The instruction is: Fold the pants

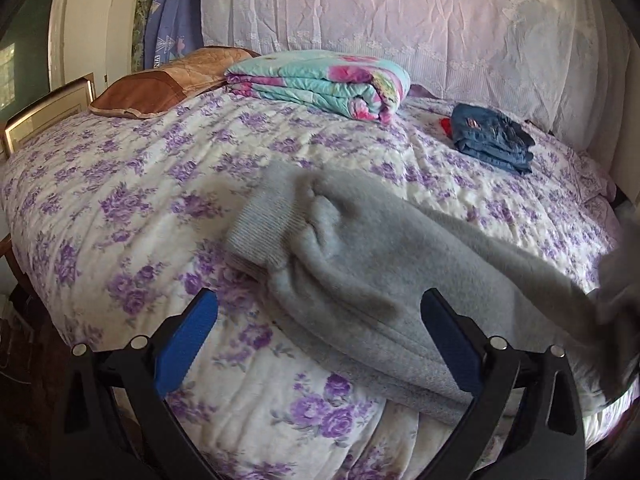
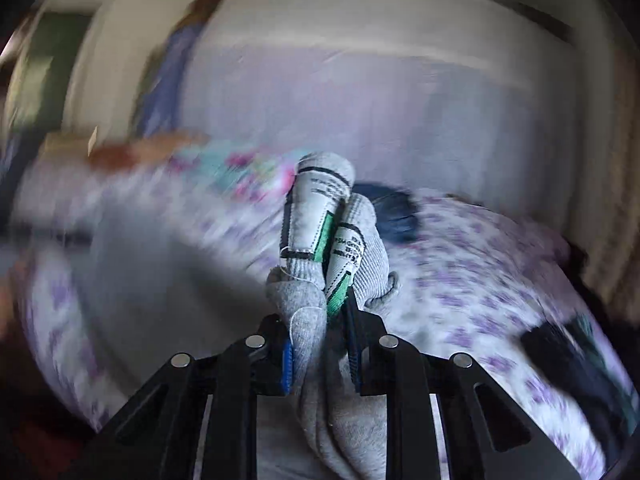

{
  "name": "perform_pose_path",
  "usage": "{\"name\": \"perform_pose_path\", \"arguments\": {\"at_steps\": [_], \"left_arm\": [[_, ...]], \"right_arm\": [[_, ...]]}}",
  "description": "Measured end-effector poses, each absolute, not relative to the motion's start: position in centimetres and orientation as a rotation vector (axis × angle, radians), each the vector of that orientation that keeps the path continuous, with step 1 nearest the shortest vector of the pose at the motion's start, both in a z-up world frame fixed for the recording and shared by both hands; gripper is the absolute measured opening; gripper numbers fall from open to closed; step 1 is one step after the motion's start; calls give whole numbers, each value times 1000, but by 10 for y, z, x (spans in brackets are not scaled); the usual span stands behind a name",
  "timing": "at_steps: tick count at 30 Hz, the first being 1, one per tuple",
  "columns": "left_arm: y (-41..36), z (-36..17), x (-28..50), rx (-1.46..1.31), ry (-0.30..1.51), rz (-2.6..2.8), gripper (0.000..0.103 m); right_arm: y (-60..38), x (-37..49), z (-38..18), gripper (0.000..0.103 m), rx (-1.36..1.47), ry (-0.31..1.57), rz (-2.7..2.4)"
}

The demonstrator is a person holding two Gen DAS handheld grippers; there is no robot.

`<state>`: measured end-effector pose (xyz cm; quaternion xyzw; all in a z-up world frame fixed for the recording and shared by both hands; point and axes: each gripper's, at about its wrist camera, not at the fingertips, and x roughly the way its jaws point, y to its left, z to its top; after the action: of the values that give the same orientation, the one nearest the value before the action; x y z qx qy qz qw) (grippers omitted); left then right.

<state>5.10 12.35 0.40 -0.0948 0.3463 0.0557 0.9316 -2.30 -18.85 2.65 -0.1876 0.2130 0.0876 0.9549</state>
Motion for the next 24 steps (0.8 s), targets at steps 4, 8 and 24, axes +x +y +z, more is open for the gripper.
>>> {"name": "perform_pose_path", "arguments": {"at_steps": [4,8,24], "left_arm": [[133,9,48,-212,703,119,99],[135,8,49,-227,710,98,99],[139,0,54,-217,734,138,99]], "right_arm": [[-132,-19,-34,55,-722,535,201],[-135,-42,-16,69,-721,527,328],[-174,8,-25,83,-313,806,379]]}}
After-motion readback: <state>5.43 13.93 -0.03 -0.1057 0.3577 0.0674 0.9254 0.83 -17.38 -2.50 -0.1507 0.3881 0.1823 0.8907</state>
